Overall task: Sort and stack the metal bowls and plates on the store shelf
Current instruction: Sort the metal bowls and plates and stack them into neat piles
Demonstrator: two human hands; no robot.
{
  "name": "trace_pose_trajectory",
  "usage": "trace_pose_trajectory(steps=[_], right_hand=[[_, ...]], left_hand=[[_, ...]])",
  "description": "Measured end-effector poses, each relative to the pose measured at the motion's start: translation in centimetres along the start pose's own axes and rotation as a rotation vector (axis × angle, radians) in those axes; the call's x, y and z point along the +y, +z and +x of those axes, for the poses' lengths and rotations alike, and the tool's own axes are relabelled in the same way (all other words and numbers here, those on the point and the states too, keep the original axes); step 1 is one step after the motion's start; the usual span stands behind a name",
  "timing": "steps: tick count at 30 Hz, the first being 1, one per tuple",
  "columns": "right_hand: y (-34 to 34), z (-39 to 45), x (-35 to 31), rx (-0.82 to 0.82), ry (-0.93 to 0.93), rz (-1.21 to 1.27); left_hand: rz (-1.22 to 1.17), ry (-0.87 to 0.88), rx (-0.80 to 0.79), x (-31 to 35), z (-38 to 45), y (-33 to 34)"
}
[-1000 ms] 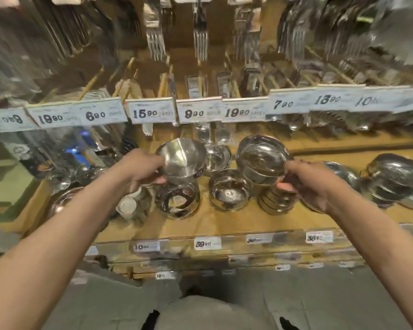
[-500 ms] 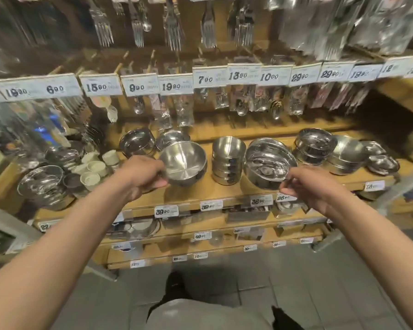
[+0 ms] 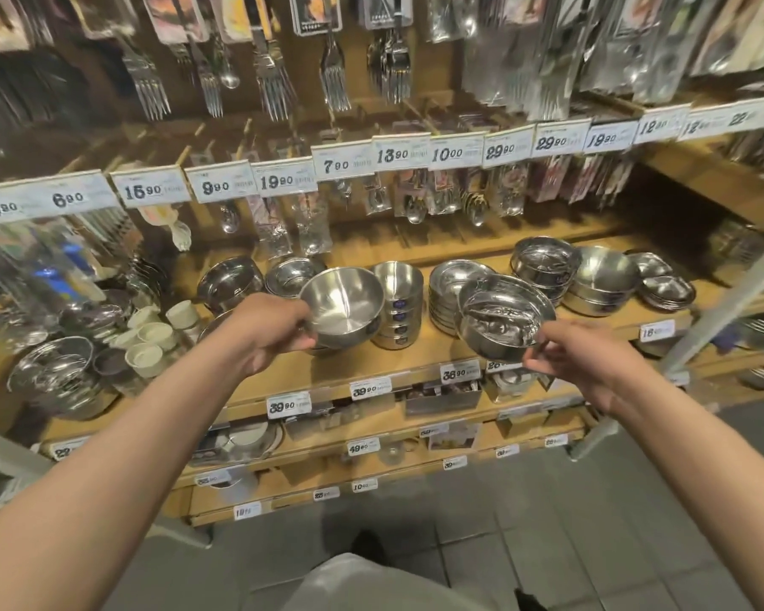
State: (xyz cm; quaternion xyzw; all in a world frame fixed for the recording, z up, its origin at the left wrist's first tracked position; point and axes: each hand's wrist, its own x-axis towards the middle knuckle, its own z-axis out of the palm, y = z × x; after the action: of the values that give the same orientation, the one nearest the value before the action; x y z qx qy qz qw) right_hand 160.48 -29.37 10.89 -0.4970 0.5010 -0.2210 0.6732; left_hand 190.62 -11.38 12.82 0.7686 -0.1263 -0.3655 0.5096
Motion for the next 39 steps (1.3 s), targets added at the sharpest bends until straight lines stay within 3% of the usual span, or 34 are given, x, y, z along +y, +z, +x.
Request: trace_pose_trajectory(steps=[9,18,26,39], right_hand=[[0.5,4.1,-1.8,0.032,0.033,0.002],[3.0,10.4,-5.4,0.094,0.008,-0.023],[3.4,13.3,-6.2,0.065,0.009,-0.01],[1.9,14.6,-6.1,0.022,0.085,0.068]], left_hand=[[0.109,0.078,0.068,2.1,6.0,0.9],[0.237,0.102,0.003,6.8,13.6,4.4],[0.487,0.144,-0.049,6.9,17.5,7.0],[0.459,0.127,0.018,5.8,19.1,8.9]])
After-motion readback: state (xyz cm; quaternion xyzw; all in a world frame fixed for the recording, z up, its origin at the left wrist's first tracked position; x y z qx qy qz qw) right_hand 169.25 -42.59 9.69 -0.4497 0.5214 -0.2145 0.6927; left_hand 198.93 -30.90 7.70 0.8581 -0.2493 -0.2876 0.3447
